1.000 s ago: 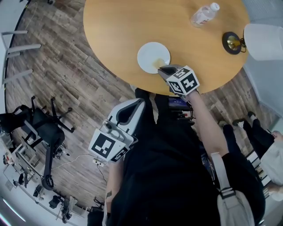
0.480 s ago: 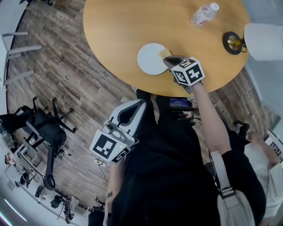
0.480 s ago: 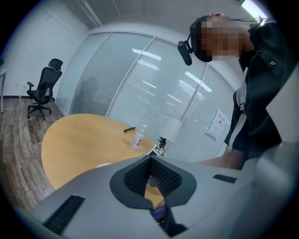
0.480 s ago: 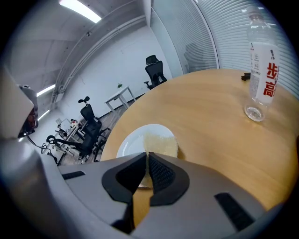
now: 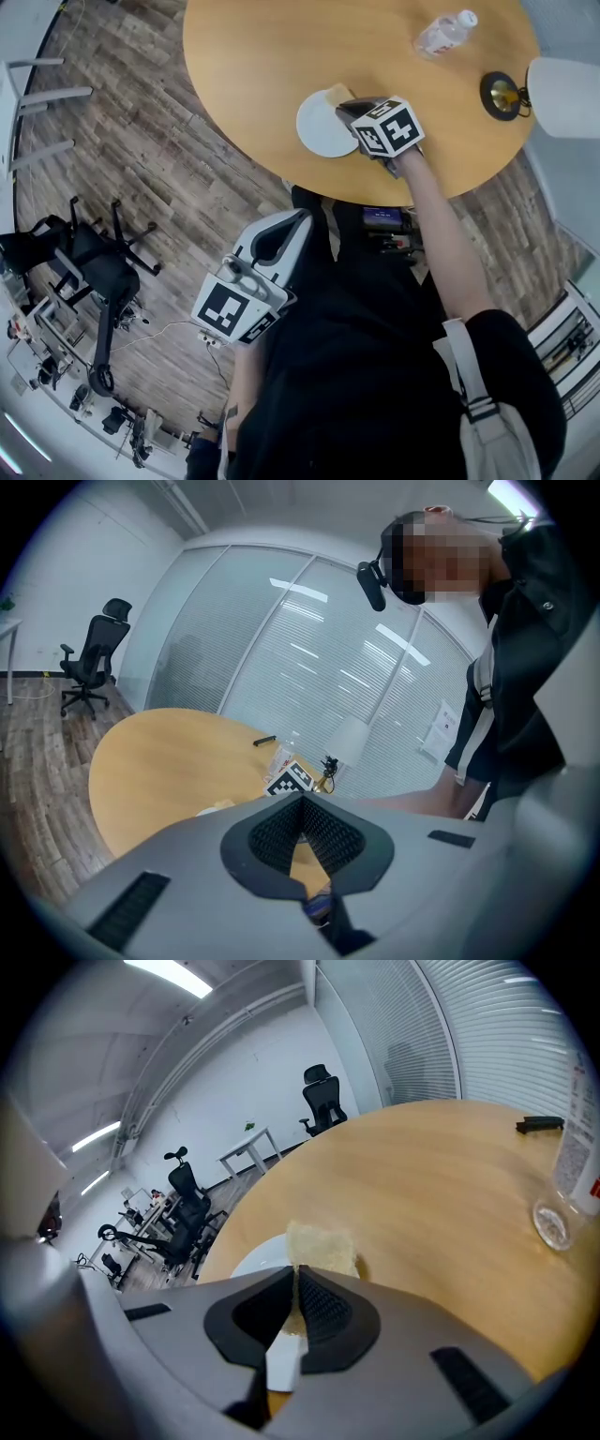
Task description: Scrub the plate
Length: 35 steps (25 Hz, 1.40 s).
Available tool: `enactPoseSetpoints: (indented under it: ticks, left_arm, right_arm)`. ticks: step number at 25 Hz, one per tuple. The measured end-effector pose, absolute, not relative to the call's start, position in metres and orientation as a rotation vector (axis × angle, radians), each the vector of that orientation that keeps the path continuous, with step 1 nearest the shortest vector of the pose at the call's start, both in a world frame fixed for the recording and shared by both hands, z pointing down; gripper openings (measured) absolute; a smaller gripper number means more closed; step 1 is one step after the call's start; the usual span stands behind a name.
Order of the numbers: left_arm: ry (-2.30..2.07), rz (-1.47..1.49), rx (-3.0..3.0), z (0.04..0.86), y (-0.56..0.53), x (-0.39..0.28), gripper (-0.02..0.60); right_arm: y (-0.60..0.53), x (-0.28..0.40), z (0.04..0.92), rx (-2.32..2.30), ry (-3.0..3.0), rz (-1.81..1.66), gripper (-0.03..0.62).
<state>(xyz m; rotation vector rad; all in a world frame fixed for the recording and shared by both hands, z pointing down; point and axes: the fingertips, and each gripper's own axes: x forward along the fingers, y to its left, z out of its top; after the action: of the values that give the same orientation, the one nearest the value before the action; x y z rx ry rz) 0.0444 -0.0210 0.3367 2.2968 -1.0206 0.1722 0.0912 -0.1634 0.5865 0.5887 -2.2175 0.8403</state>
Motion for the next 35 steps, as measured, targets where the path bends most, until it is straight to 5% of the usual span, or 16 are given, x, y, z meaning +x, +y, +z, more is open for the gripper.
enactPoseSetpoints:
  ticks: [20, 35]
  left_arm:
    - [-1.059, 0.151, 2.276, 0.337, -0.006, 0.028, 0.012]
    - [-1.047, 0.14, 2.291, 0.335, 0.005, 0.028, 0.012]
  right_arm:
    - [-0.107, 0.022, 0.585, 0.306, -2.236, 0.741, 0.026]
    - [-0.045, 0.065, 0.584, 0.212, -2.188, 0.795, 0.026]
